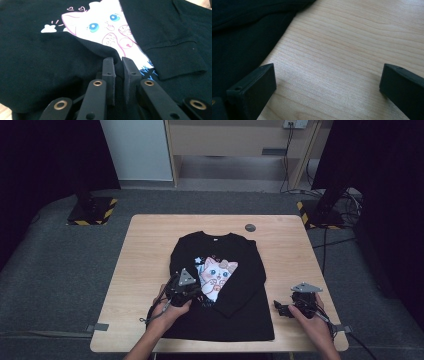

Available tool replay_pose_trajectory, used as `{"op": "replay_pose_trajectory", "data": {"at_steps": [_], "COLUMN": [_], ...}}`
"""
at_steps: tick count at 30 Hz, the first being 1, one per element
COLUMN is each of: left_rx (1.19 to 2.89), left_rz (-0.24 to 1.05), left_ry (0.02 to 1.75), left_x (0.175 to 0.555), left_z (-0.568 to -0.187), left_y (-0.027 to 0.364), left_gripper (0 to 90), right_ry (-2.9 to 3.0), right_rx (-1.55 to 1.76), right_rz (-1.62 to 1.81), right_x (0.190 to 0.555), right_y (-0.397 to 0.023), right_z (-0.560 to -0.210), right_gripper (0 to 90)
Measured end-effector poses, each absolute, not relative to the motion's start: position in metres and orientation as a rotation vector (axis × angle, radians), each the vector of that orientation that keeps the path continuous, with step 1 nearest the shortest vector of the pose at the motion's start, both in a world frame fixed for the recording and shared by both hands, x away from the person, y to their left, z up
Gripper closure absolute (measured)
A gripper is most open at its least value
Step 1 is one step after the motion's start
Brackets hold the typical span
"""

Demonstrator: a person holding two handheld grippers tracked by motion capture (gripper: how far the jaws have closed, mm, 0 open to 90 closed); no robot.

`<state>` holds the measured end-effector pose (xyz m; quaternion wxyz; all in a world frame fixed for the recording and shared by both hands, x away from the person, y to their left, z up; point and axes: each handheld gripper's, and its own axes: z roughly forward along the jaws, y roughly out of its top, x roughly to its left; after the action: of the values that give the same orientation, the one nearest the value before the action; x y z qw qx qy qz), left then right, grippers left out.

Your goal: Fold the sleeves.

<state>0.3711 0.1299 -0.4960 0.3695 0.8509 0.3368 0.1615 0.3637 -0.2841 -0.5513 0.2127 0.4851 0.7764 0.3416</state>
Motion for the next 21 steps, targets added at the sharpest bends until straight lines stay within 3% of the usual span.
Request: {"op": "replay_pose_trajectory", "data": {"at_steps": [10, 21], "left_rx": [2.159, 2.051], "left_rz": [0.401, 0.344], "left_ry": [0.903, 1.002], "left_x": [0.3718, 0.3767], "left_z": [-0.4986, -0.4946], "left_y": [0.1287, 0.1238], "left_gripper": [77.6, 78.9], "right_ry": [2.156, 2.157], "right_rx": [1.347, 1.343], "right_rz": [0.948, 0.949], "right_x": [0.3637, 0.3637], "right_y": [-0.2841, -0.2843], "right_z": [-0.5514, -0.5514], "right_gripper": [0.8, 0.8]}}
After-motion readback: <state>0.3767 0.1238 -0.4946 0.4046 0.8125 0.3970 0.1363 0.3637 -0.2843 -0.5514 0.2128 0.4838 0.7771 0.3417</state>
